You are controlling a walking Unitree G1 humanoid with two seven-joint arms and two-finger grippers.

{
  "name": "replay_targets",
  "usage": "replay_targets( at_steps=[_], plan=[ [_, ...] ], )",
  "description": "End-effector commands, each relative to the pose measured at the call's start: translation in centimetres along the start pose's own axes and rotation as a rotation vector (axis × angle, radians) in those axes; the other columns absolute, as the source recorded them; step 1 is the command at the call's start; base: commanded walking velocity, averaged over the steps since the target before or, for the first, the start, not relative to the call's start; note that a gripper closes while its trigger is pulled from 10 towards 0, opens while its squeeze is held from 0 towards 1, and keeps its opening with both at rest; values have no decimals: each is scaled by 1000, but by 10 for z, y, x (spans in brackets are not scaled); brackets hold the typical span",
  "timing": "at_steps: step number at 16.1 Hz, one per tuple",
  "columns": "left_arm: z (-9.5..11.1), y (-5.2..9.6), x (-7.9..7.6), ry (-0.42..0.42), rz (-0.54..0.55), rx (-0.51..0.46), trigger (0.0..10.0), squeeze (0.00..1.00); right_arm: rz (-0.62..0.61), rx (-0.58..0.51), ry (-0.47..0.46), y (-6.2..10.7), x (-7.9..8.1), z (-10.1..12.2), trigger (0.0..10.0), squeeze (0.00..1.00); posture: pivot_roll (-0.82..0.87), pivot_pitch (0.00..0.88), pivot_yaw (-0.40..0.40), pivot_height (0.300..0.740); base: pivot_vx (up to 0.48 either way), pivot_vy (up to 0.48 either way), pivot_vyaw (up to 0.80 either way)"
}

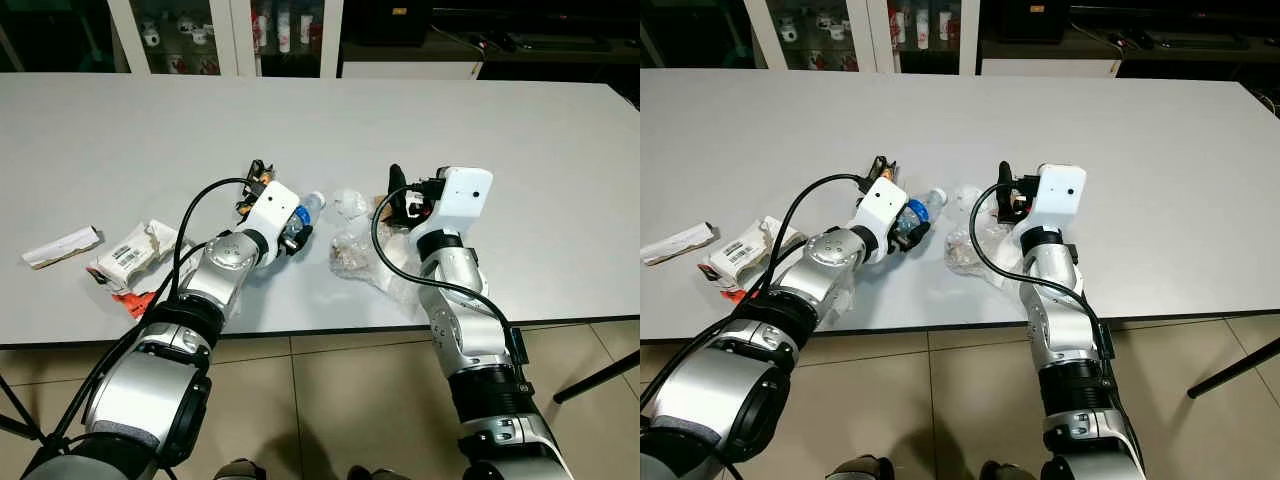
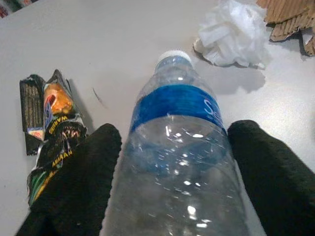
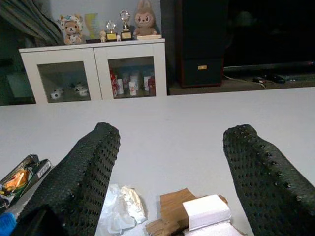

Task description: Picking trash to rubbish bin

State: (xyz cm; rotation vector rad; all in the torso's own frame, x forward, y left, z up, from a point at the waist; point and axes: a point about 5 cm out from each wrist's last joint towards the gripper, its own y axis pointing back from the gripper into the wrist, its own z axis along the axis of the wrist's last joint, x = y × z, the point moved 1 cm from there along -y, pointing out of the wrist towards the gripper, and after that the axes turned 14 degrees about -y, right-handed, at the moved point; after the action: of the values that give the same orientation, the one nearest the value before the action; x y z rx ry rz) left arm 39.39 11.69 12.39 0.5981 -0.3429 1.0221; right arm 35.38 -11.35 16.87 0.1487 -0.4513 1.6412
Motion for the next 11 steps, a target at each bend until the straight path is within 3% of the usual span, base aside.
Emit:
replay_targets(
  at_steps=[1,11],
  plan=[
    [1,-1,0,10,16,-2,0,0,-9,-3,-6,2,-2,2,10000,0,-2,80,-39,740,0,0,0],
    [2,-2,-1,14,28,-7,0,0,-11,-4,-9,1,-2,2,10000,0,0,76,-34,740,0,0,0]
  ],
)
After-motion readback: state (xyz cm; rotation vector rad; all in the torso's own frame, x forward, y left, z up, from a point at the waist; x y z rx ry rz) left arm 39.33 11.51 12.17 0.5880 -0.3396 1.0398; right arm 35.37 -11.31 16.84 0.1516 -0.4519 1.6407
